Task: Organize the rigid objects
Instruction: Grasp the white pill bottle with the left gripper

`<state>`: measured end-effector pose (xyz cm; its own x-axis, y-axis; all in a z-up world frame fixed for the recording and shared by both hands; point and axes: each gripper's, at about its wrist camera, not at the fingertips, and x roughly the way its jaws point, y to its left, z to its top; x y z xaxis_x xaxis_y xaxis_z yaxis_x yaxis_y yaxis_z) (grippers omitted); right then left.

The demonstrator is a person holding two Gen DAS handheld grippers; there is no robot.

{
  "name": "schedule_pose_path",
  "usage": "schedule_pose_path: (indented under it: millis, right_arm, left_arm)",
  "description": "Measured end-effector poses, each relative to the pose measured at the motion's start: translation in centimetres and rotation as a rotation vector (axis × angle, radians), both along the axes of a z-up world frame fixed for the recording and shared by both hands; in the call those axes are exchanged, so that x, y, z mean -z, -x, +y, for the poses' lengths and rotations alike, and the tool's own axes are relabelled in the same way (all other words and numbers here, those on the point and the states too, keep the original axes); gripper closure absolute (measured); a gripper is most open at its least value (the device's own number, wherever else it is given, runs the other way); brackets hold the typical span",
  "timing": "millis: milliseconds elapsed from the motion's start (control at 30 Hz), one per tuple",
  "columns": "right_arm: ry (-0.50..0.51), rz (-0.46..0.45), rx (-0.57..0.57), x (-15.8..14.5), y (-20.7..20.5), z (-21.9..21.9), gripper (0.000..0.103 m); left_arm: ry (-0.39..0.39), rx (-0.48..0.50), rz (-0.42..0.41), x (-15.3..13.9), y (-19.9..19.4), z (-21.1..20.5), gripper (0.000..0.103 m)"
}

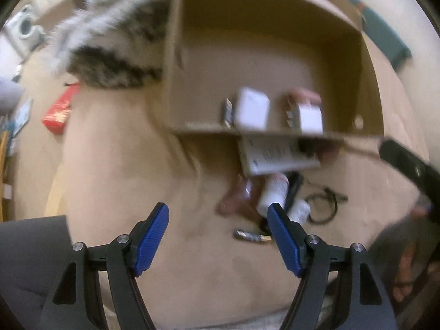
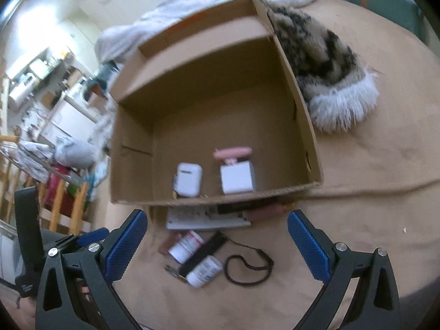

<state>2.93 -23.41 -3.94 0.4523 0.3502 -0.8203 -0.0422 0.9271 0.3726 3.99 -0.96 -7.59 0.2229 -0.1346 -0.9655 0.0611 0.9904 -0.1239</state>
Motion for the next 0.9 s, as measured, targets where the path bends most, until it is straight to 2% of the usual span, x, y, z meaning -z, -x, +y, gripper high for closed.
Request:
schedule_pose_path:
  millis: [100,200,233,300,433,533,600,767,900]
  right_arm:
    - [0.041,0.021,0.014,0.8,-0.5,0.0,0.000]
    - [0.024,0.059,0.039,1.6,-0.8,-0.5,0.000]
    - [0.017,0.072,0.047,1.9,-1.0,-0.7,0.000]
    - [0.014,0.088,0.060,2.1,-1.1,-0.9,0.000]
    - [-0.015,0.117,0.081,2.6,-1.3,-1.5,0.000]
    - [-0.032,0.139,0.093,3.1,-1.7,-1.7,0.000]
    - [-0.037,0.148,0.096,3.3,-1.8,-1.8,0.000]
    - [-0.043,0.158,0.099,3.5,-1.8,-2.0,0.000]
    - [-0.052,0.166,0.099,3.6,-1.8,-2.1,0.000]
  left_arm:
    - [-0.018,0.055,0.016,0.8,0.3,-1.3,0.031]
    - [-0.017,0.041,0.034,1.5,-0.2,-1.5,0.035]
    - [-0.005,0.022,0.045,1.7,-0.5,-1.3,0.037]
    - [0.007,0.004,0.050,1.9,-0.9,-1.2,0.053]
    - [0.027,0.088,0.056,1.6,-1.9,-3.1,0.054]
    - [0.013,0.171,0.096,2.3,-2.9,-5.4,0.057]
    - [-0.012,0.189,0.133,3.4,-3.6,-6.2,0.066]
    - [-0.027,0.235,0.176,5.2,-4.3,-7.9,0.077]
    - [-0.030,0.237,0.159,5.0,-4.1,-7.6,0.079]
